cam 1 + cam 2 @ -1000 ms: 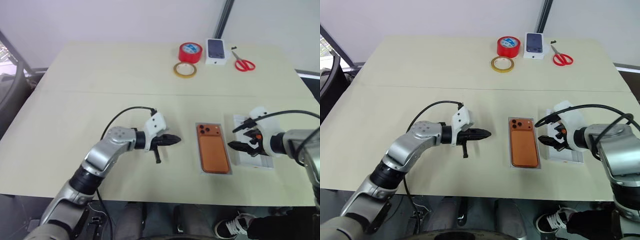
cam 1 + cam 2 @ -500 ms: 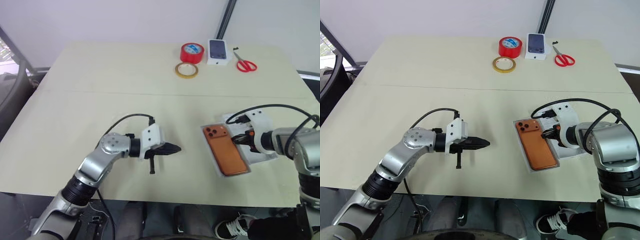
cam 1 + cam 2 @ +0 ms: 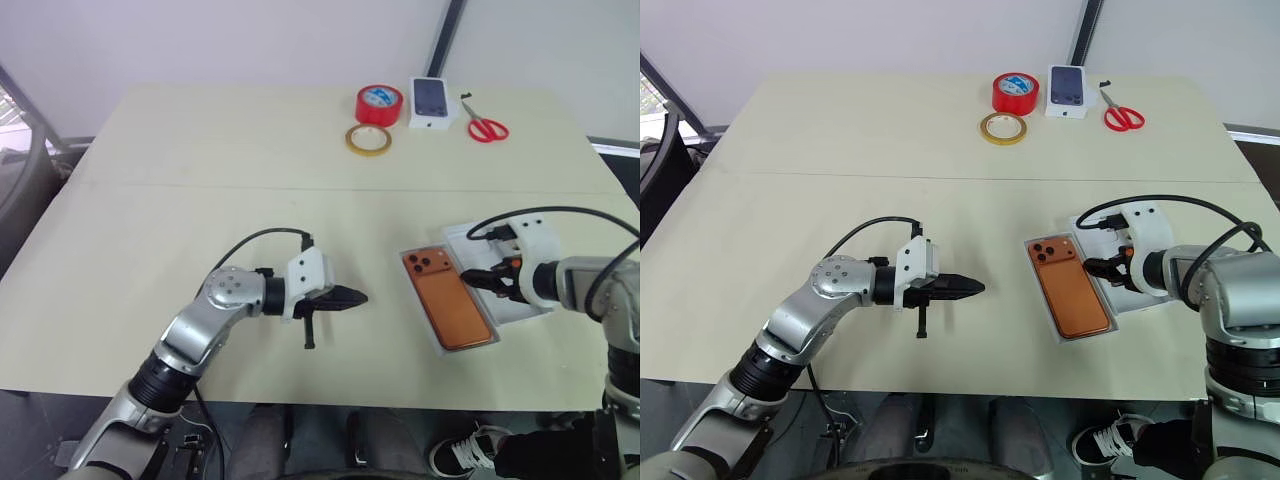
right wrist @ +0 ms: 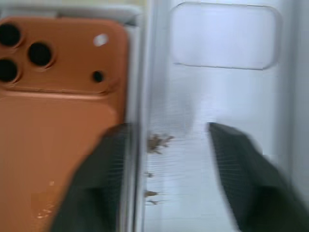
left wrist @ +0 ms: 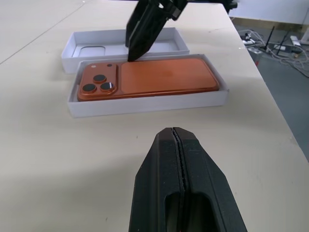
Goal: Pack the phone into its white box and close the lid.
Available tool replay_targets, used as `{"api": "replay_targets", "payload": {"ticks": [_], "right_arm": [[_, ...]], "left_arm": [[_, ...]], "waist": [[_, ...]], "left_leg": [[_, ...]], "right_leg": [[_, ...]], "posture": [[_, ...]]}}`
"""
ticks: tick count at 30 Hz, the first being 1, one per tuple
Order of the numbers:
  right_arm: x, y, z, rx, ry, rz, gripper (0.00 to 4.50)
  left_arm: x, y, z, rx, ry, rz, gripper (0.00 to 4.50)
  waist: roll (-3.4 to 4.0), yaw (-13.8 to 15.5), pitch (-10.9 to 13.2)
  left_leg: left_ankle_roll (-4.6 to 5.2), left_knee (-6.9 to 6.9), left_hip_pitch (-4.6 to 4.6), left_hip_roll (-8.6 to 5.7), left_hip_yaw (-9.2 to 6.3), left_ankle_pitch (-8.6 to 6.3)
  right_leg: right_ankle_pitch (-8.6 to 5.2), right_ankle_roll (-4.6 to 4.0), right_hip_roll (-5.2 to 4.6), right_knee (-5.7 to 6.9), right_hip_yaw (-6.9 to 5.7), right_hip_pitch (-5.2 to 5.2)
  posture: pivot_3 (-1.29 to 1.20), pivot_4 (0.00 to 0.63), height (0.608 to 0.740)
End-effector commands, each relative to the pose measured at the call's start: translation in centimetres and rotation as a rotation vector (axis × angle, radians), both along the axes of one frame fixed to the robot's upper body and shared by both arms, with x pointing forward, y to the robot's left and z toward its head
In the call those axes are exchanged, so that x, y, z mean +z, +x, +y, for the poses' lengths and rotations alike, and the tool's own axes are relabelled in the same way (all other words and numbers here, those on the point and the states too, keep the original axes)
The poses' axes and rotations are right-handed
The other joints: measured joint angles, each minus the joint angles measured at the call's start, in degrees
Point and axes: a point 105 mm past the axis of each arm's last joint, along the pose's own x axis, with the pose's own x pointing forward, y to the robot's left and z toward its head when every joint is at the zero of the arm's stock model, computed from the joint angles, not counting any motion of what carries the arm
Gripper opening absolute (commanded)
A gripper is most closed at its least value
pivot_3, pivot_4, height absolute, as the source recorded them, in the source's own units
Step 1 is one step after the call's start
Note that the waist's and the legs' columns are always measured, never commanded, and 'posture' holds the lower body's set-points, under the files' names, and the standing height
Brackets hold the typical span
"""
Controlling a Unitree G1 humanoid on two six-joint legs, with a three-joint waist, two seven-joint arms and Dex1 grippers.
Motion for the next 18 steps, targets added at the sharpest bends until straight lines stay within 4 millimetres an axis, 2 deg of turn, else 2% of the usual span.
{"api": "replay_targets", "payload": {"ticks": [1, 7, 18], "right_arm": [[1.4, 0.3, -0.7, -0.03, 0.023, -0.043, 3.46], [0.5, 0.1, -0.9, -0.046, 0.006, -0.005, 3.46], [0.0, -0.2, -1.0, -0.048, -0.014, 0.012, 3.46]], "left_arm": [[0.8, -0.1, -0.2, -0.013, -0.02, -0.033, 0.0], [1.1, 0.1, -0.3, -0.007, -0.029, -0.037, 0.0], [1.2, 0.0, -0.2, -0.003, -0.034, -0.035, 0.0]], "waist": [[0.01, -0.04, -0.01], [0.01, 0.04, -0.01], [0.02, 0.04, -0.01]], "left_leg": [[0.0, 0.0, 0.0, 0.0, 0.0, 0.0], [0.0, 0.01, 0.0, 0.0, 0.02, 0.0], [0.0, 0.01, -0.01, 0.0, 0.02, 0.0]], "right_leg": [[0.0, 0.0, 0.0, 0.0, 0.0, 0.0], [0.0, 0.0, 0.0, 0.0, 0.01, 0.0], [0.0, 0.0, 0.0, 0.0, 0.01, -0.01]], "posture": [[0.0, 0.15, 0.722], [0.0, 0.15, 0.722], [0.0, 0.15, 0.722]]}}
